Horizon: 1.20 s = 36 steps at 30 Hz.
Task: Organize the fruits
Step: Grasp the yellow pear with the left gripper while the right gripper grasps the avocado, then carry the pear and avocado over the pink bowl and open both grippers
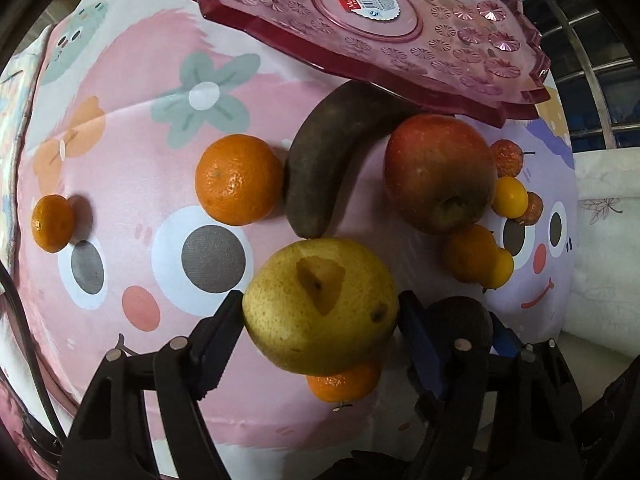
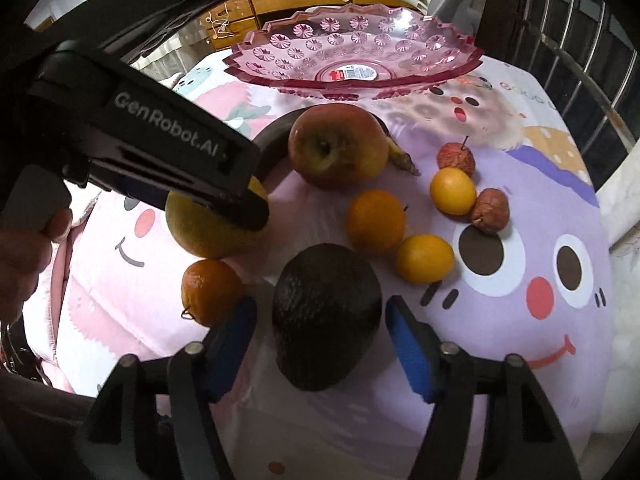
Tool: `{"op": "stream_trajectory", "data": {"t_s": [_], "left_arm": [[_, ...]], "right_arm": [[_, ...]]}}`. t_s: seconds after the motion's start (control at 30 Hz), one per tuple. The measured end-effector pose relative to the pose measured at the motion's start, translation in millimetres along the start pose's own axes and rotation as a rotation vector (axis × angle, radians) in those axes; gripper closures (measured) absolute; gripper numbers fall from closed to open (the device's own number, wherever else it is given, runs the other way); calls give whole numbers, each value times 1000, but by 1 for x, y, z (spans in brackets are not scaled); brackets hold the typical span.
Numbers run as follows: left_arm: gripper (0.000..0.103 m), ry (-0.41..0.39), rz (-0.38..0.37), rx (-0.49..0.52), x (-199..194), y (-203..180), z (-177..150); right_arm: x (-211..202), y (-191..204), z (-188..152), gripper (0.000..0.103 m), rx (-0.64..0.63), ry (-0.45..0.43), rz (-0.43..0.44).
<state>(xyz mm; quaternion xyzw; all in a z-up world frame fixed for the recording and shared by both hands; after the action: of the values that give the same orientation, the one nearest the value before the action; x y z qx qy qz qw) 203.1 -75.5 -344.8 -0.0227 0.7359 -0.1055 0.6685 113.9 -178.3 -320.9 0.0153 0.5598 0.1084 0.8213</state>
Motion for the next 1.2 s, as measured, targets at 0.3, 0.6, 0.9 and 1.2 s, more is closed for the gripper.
{"op": "stream_trajectory", "data": {"t_s": [0.3,0.6,0.9,1.2], "left_arm": [[30,-16,-27,-4,-1,5,0],[30,-78,-27,47,-32,0,-11],[30,-205,-76,121,-111,-9,-8],[30,-383,-114,149,-191,-27,22]], "right_arm": [[1,-5,2,46,5,11,16],[-13,1,-4,47,31,28,69],[-68,13,31,47,-13,-103,75],[-120,3,98,47,-9,-280,72]]}}
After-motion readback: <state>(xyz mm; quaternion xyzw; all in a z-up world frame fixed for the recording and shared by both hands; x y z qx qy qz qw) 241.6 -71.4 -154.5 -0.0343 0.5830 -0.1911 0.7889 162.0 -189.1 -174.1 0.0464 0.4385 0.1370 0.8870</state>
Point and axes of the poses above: each gripper's, at about its wrist camera, not at the fingertips, and x roughly the way its jaws point, y to its left, z to its top, the point moved 7 cm from there along x, roughly the way its jaws point, and after that the axes turned 2 degrees about x, right-handed, at the moved point
